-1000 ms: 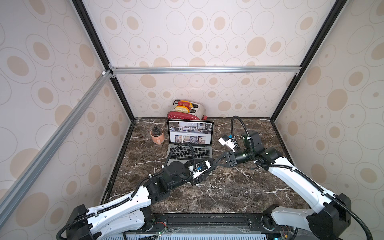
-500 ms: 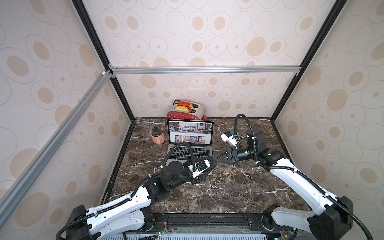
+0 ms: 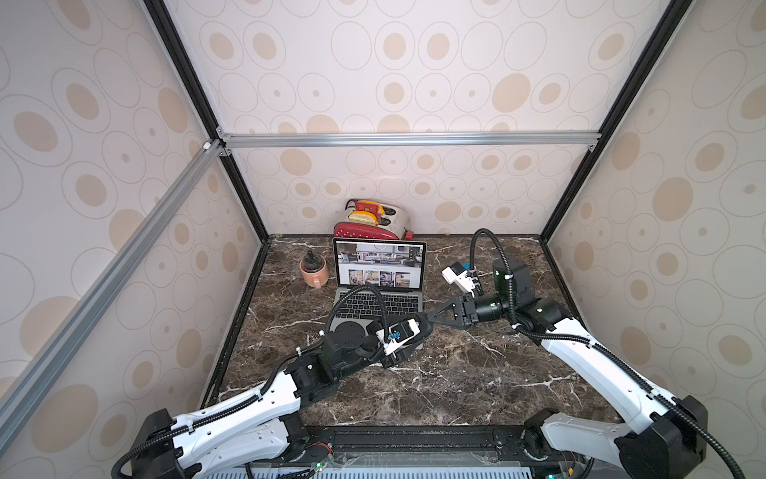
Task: Insert the wireless mouse receiver into the laptop
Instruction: Close the lid on the mouse.
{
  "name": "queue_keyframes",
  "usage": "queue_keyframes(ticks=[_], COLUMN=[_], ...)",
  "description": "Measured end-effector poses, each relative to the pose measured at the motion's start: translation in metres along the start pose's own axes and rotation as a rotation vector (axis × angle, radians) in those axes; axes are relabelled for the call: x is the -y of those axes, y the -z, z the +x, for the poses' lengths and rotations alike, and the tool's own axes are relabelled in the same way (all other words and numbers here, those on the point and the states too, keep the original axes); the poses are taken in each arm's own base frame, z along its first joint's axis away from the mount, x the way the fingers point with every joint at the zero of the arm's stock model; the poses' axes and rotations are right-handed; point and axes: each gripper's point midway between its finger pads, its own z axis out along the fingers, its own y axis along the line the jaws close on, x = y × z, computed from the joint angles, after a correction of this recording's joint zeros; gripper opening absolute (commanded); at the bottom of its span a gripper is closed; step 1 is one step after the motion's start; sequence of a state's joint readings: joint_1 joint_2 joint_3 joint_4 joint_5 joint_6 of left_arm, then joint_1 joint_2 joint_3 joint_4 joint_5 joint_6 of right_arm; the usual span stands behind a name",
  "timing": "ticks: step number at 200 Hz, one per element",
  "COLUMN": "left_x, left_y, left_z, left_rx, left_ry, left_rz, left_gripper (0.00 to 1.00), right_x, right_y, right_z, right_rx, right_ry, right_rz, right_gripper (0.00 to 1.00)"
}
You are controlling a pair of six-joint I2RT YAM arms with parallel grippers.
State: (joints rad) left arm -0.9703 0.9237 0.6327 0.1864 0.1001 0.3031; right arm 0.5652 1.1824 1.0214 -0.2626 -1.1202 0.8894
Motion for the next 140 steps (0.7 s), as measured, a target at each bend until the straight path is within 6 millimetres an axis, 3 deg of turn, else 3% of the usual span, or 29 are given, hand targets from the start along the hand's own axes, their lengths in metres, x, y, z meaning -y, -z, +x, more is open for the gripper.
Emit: queue_keyframes(ticks=[140], left_x=[0.004], left_y=[0.0], left_z=[0.011], left_rx=[-0.045], left_ry=[0.001], left_rz=[0.016], left_gripper=[0.0], right_x=[0.011], right_y=[-0.008], right_z=[0.005], right_rx=[0.012], right_ry=[0.02], right_rz=[0.045], right_gripper=[0.31])
